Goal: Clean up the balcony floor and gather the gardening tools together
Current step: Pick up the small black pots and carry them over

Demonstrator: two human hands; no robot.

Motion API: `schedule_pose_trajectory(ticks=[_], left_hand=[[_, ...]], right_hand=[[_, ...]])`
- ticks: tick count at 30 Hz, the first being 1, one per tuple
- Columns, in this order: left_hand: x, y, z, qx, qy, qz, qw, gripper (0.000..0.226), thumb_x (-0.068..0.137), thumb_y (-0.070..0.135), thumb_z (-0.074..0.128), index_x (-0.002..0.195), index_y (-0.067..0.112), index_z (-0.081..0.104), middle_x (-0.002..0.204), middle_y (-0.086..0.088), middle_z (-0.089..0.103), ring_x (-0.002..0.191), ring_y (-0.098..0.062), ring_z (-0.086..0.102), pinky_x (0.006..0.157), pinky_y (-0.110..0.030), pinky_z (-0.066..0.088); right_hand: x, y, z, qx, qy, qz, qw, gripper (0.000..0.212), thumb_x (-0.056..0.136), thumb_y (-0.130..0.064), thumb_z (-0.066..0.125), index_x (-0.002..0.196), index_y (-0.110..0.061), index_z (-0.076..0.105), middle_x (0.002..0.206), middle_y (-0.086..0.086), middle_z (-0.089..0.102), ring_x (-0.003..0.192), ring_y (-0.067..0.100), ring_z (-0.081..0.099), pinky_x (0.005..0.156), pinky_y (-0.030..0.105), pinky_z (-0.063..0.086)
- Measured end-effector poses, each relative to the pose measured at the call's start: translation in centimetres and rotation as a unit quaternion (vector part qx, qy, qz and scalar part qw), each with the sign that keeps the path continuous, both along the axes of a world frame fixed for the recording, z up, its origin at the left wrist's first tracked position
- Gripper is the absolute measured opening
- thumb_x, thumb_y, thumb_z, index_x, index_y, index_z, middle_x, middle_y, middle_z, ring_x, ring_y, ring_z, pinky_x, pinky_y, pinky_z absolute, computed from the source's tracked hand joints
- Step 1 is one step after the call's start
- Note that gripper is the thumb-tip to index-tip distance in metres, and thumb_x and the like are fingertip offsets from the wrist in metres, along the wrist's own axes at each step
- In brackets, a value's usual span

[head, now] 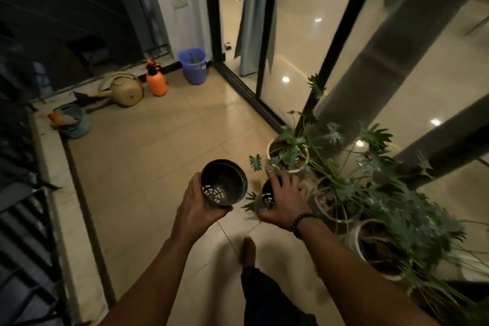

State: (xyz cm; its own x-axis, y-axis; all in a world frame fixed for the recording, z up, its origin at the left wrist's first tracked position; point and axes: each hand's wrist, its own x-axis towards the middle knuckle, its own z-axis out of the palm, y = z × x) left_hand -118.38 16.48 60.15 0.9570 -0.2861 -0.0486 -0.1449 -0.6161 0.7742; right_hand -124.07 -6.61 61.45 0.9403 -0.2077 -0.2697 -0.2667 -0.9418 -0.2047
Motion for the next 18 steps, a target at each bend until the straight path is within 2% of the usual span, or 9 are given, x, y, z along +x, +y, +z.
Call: schedule_pose_trajectory(ticks=[6,9,18], left_hand=[[8.4,1.3,0.2,0.003,0.001,0.097,0.995,0.102,0.060,0.042,0.091,0.139,0.034,0.027,0.137,0.006,0.048,0.123,-0.019,0.050,0.088,-0.040,0.052],[12.5,2.0,0.8,0.006,-0.004,0.149,0.989,0.103,0.059,0.041,0.092,0.140,0.032,0.028,0.138,0.004,0.048,0.123,-0.021,0.051,0.088,-0.038,0.051],[22.1,5.5,2.2,0.003,-0.028,0.286,0.958,0.111,0.061,0.040,0.093,0.146,0.027,0.022,0.146,-0.003,0.043,0.130,-0.026,0.047,0.096,-0.042,0.050]], right_hand=[[11.7,0.0,-1.0,-0.020,0.028,0.086,0.996,0.099,0.072,-0.060,0.065,0.150,-0.021,0.017,0.146,0.008,0.027,0.132,0.036,0.026,0.100,0.054,0.037],[17.8,0.3,-0.8,-0.036,0.001,0.147,0.989,0.092,0.073,-0.061,0.061,0.146,-0.021,0.021,0.140,0.008,0.033,0.123,0.033,0.033,0.093,0.049,0.041],[32.7,3.4,1.5,-0.018,-0.028,0.215,0.976,0.096,0.071,-0.059,0.064,0.146,-0.017,0.021,0.141,0.006,0.034,0.123,0.030,0.035,0.095,0.050,0.041]])
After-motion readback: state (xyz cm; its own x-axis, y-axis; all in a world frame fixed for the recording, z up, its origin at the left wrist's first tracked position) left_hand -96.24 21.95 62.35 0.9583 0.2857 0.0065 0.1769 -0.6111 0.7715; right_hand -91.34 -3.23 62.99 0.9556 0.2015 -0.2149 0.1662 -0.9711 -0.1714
